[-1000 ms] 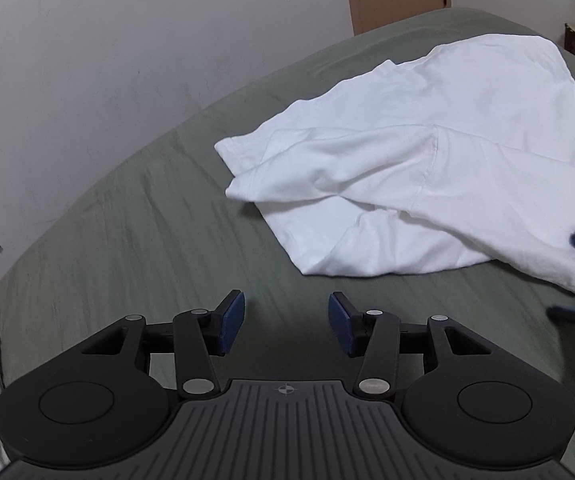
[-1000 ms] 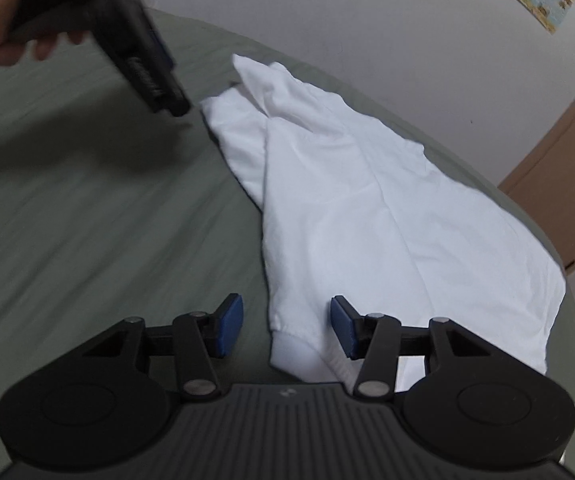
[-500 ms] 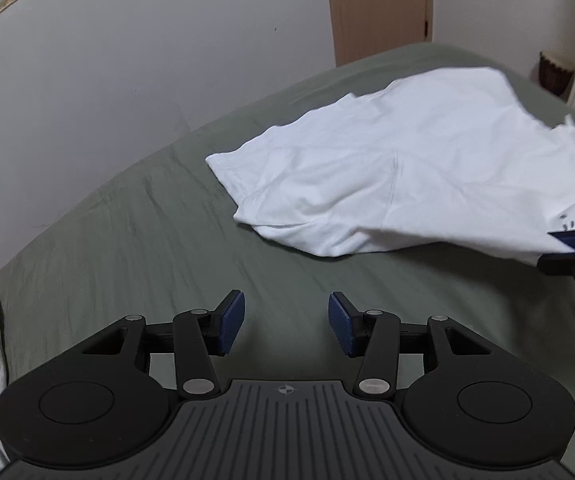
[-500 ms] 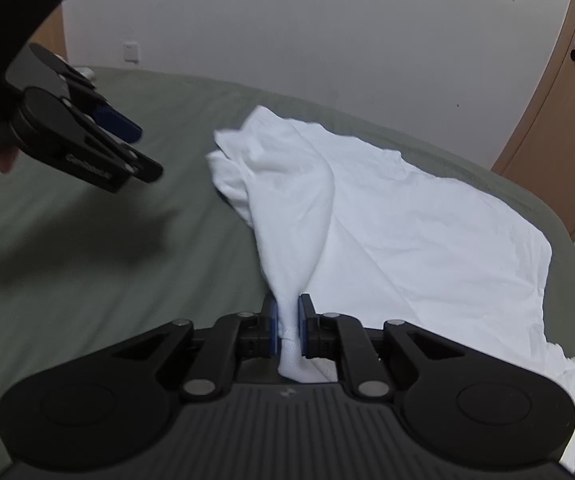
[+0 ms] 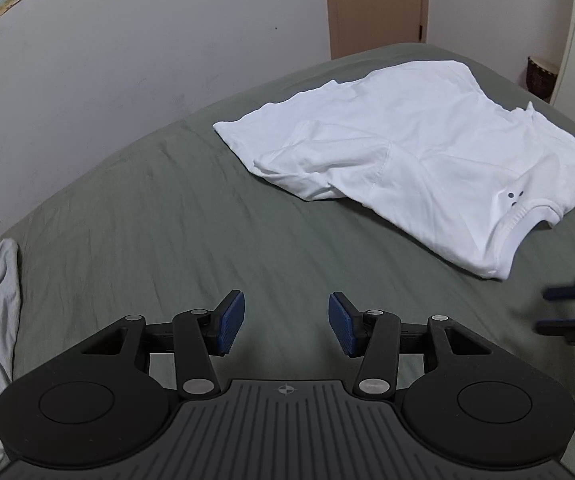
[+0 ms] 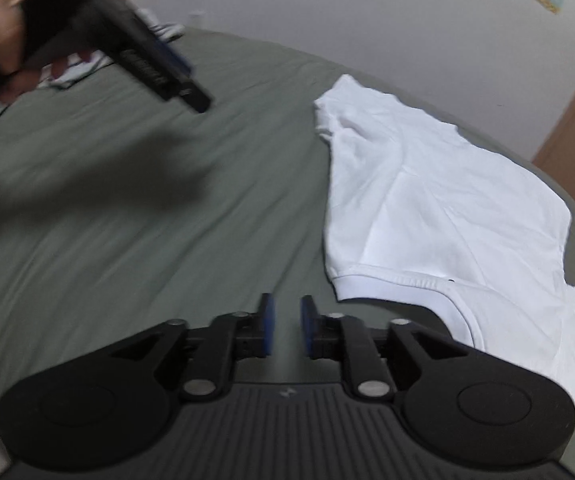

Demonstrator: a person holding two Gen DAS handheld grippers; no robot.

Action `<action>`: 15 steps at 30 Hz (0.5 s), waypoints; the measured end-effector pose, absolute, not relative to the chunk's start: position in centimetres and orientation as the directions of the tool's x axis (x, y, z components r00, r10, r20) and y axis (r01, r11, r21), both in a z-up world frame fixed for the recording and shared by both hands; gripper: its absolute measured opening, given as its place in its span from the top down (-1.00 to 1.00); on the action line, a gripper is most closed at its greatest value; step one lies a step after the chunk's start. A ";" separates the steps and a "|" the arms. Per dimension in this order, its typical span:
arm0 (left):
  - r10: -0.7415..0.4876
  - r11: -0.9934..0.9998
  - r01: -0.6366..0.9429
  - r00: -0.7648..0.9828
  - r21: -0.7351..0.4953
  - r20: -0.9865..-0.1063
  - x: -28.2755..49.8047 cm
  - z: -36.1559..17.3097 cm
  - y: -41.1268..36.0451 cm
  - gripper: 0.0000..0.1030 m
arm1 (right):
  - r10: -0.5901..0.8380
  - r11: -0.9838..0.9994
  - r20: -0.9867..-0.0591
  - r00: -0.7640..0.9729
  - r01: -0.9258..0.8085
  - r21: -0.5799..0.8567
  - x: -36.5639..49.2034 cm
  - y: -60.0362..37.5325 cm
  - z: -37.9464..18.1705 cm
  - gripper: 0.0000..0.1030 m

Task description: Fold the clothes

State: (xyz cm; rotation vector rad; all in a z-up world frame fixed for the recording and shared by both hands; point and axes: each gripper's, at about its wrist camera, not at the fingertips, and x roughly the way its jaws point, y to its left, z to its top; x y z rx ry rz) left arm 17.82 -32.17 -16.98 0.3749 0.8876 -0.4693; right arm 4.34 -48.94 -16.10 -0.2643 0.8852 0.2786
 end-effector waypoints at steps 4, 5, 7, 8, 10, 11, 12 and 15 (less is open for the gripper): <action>-0.248 0.857 0.509 0.537 0.075 -0.806 17.9 -17.4 -32.6 0.11 | 0.041 0.936 -0.720 0.692 -0.278 -0.214 7.5 -47.4 -16.3 -0.05; -0.253 0.860 0.506 0.535 0.065 -0.806 17.6 -17.7 -32.5 0.11 | 0.027 0.934 -0.708 0.705 -0.271 -0.234 8.3 -47.1 -16.6 -0.18; -0.259 0.861 0.505 0.532 0.057 -0.806 17.8 -18.3 -32.7 0.11 | -0.007 0.916 -0.684 0.730 -0.270 -0.297 10.6 -45.8 -17.5 -0.20; -0.254 0.862 0.504 0.535 0.063 -0.806 18.0 -18.5 -32.7 0.11 | -0.017 0.905 -0.677 0.736 -0.276 -0.323 11.5 -45.4 -17.8 -0.20; -0.246 0.863 0.500 0.541 0.072 -0.805 18.3 -18.9 -32.6 0.11 | -0.036 0.882 -0.670 0.742 -0.292 -0.371 12.9 -44.6 -18.5 -0.20; -0.232 0.868 0.490 0.548 0.084 -0.804 18.7 -19.3 -32.4 0.11 | -0.045 0.869 -0.666 0.744 -0.300 -0.394 13.6 -44.1 -18.9 -0.19; -0.225 0.873 0.480 0.550 0.084 -0.804 19.2 -19.5 -32.1 0.11 | -0.050 0.857 -0.665 0.746 -0.309 -0.412 14.1 -43.8 -19.2 -0.19; -0.219 0.888 0.455 0.538 0.061 -0.814 20.5 -20.2 -31.3 0.11 | -0.062 0.817 -0.661 0.748 -0.342 -0.464 15.9 -42.6 -20.4 -0.17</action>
